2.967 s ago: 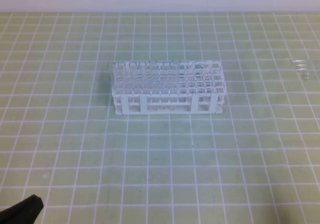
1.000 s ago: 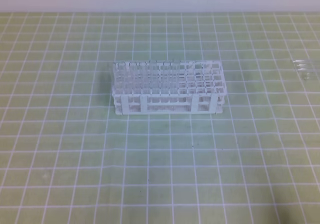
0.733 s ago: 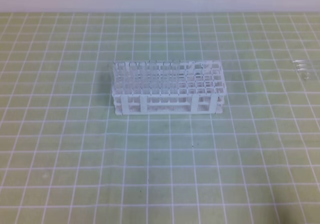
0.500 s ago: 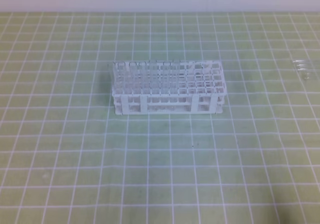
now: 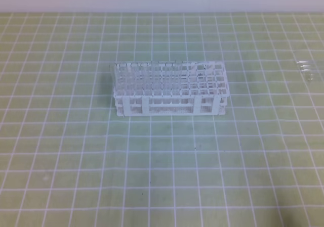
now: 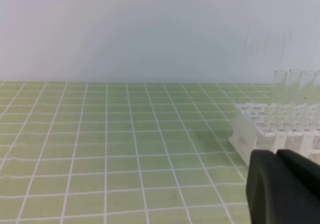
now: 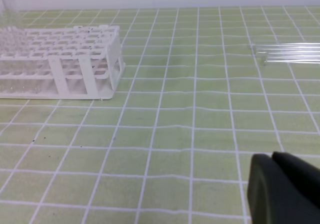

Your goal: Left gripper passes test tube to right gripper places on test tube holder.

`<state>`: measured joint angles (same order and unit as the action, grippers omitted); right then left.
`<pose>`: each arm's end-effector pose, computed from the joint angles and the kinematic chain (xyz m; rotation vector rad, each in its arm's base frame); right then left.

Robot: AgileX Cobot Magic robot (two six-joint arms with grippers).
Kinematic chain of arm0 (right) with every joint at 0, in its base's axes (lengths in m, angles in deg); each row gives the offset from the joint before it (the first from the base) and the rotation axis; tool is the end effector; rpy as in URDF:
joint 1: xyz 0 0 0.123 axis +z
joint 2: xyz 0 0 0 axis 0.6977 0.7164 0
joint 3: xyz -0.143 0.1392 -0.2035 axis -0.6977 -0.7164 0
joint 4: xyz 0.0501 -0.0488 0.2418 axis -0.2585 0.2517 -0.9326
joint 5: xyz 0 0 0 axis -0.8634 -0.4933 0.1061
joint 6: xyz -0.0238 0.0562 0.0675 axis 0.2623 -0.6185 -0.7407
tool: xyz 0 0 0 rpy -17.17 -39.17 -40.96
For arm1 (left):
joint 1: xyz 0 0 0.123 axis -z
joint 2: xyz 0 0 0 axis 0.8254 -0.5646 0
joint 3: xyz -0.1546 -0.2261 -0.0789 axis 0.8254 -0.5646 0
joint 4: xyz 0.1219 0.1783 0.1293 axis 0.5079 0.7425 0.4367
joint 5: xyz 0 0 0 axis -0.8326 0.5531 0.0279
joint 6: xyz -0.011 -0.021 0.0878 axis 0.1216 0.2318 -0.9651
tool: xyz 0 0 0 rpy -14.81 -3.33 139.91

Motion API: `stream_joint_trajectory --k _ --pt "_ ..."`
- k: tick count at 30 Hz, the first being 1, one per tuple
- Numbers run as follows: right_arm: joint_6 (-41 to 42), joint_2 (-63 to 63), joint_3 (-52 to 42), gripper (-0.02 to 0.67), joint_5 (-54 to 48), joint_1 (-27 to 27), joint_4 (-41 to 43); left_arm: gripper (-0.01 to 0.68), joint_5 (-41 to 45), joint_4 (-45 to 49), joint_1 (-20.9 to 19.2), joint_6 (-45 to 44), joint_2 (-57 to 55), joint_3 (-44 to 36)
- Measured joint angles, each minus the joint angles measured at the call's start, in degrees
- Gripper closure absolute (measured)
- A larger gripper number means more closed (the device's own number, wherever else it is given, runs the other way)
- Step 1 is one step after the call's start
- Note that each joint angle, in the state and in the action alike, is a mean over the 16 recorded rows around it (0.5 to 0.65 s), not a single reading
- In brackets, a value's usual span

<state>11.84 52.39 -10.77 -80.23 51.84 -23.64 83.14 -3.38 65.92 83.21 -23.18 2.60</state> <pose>0.0523 0.0102 0.1842 -0.0630 1.7882 0.1921 0.0548 -0.0101 0.2055 0.1200 1.5448 -0.1649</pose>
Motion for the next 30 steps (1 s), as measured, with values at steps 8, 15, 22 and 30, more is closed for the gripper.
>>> stream_joint_trajectory --k 8,15,22,30 --pt "0.0 0.0 0.0 0.665 0.0 0.0 0.0 0.675 2.5 -6.6 0.0 -8.2 0.1 -0.2" --pt "0.0 0.0 0.0 0.665 0.0 0.0 -0.1 0.675 7.6 -6.4 0.0 -8.9 0.3 -0.3" --pt "0.0 0.0 0.0 0.665 0.0 0.0 -0.1 0.675 12.5 -6.1 0.0 -10.1 0.4 -0.3" --pt "0.0 0.1 0.0 0.665 0.0 0.0 -0.1 0.675 14.8 -6.0 0.0 -11.2 0.6 -0.4"
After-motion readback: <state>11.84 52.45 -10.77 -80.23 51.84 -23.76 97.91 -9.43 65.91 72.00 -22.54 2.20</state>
